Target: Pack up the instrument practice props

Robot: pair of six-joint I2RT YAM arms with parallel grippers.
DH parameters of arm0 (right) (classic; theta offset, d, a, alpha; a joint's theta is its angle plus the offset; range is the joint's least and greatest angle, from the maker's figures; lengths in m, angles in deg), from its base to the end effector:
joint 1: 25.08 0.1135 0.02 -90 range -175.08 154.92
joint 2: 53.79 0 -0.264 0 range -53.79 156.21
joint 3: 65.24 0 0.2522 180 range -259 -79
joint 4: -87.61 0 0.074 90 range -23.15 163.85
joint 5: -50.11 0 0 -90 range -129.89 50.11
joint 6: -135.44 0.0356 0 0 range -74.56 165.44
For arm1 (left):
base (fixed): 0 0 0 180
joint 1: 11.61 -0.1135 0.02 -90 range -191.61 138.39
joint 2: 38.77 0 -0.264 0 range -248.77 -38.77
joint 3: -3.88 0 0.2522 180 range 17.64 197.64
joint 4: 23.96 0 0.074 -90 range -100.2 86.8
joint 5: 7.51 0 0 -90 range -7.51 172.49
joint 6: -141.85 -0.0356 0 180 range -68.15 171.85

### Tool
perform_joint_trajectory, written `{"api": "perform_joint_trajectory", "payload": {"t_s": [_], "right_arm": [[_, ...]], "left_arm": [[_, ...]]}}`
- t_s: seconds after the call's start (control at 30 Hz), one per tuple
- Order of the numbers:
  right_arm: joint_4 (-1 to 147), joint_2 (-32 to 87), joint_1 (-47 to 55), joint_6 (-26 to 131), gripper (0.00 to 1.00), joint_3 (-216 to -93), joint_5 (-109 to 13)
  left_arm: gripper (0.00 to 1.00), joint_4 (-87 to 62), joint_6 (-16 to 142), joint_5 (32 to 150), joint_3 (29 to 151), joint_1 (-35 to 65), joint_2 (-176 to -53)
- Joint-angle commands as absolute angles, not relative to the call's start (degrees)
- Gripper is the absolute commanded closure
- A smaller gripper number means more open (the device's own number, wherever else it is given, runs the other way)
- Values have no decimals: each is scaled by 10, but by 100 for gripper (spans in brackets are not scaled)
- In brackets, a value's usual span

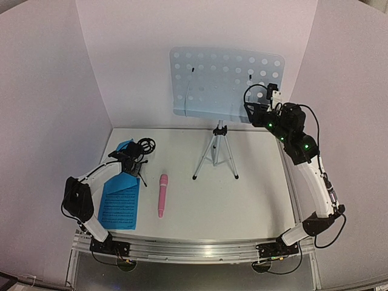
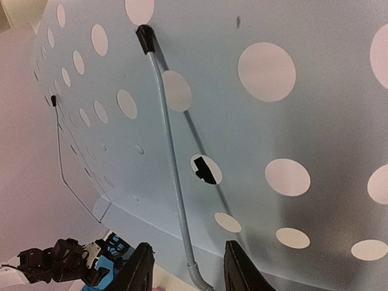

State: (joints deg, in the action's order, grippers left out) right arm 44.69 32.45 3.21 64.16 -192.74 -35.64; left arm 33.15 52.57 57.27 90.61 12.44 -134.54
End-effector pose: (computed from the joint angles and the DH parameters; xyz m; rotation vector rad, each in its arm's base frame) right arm 0.2669 0.1407 0.5401 -0.0774 1.6282 0.5757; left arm 0.3153 -0.1241 0.2394 0.4069 2.5805 0.4520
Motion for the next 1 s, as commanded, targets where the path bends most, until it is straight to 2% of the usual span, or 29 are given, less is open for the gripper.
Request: {"api": "perform_joint_trajectory", "payload": {"t_s": [0.0, 0.2, 0.37, 0.53, 0.63, 0.83, 0.97], "right_arm": [[441, 319, 37, 645, 61, -1919, -384], [441, 311, 37, 647, 61, -1911, -383], [442, 300, 37, 646, 61, -1900, -376], [441, 295, 37, 645, 61, -1892, -376], [441, 291, 37, 644, 61, -1889, -372], [441, 288, 37, 640, 61, -1890, -367], [441, 291, 37, 640, 61, -1890, -369]], "left_arm": [[39, 325, 519, 563, 904, 118, -1350], [22, 326, 519, 596, 887, 117, -1348], [11, 255, 436, 644, 813, 117, -1260], [6, 174, 272, 731, 706, 120, -1115], [3, 108, 165, 741, 615, 126, -1053], [0, -13, 3, 753, 471, 126, -972], [0, -76, -60, 762, 423, 126, -976]]}}
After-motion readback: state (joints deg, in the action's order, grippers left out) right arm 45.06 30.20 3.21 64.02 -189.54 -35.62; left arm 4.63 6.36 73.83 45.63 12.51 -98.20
